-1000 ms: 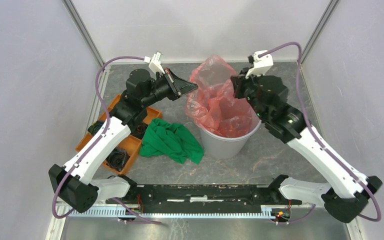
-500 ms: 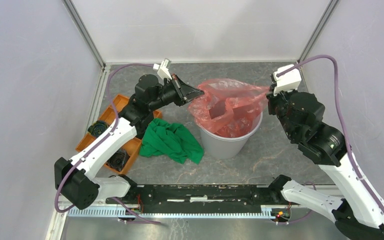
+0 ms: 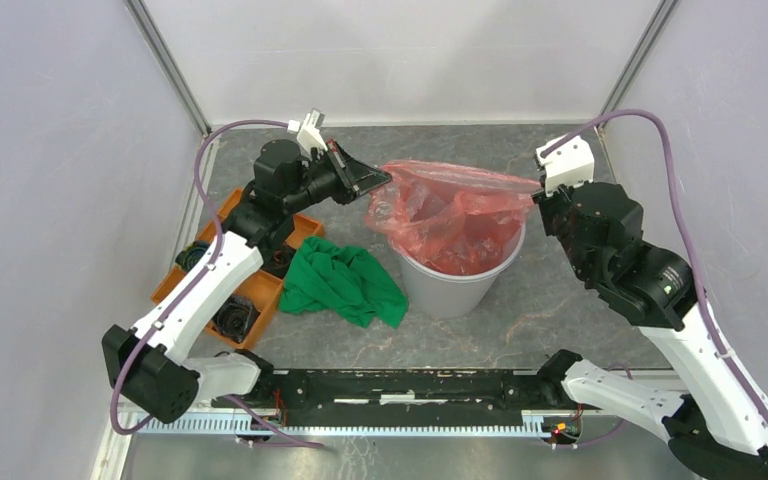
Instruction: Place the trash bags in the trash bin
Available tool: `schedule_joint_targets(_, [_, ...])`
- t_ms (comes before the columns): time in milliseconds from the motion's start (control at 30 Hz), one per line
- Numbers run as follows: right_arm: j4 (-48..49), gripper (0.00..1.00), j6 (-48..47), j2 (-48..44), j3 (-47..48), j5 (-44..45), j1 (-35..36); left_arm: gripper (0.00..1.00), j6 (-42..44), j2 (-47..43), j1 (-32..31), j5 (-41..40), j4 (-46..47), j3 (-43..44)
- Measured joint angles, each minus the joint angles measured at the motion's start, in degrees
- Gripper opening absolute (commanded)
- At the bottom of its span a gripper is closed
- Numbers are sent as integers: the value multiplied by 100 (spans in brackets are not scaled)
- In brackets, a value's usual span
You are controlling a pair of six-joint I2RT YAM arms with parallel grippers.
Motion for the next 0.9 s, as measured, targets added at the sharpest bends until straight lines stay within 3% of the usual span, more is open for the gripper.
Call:
schedule_joint_targets(167, [267,2,-81,-22,168,-186,0,2,74,-96,-2,46,0,111])
schedule_joint_targets(300, [778,0,-234,76,114,229,-4,2,120,-33,0,144,-2,238])
schedule_joint_targets(400, [1158,0,-350,332,70,590,-20,2,247,153,68,299,-33,444])
schedule_joint_targets(533, [1648,3,-468,780,39,428,-208,2,426,310,195,407,-144,787])
schedule_joint_targets(600, [1613,16,-415,999,109,330,-323,2,431,319,240,494,-20,822])
schedule_joint_targets(767, [739,60,42,1453,820,35,-417,2,407,313,245,741,293,584])
schedule_joint_targets(833, [284,72,275,1410,1189,-214,-417,2,343,317,238,798,343,474])
schedule_joint_targets(900, [-37,77,535,1259,1414,-487,-417,2,280,321,232,855,444,417])
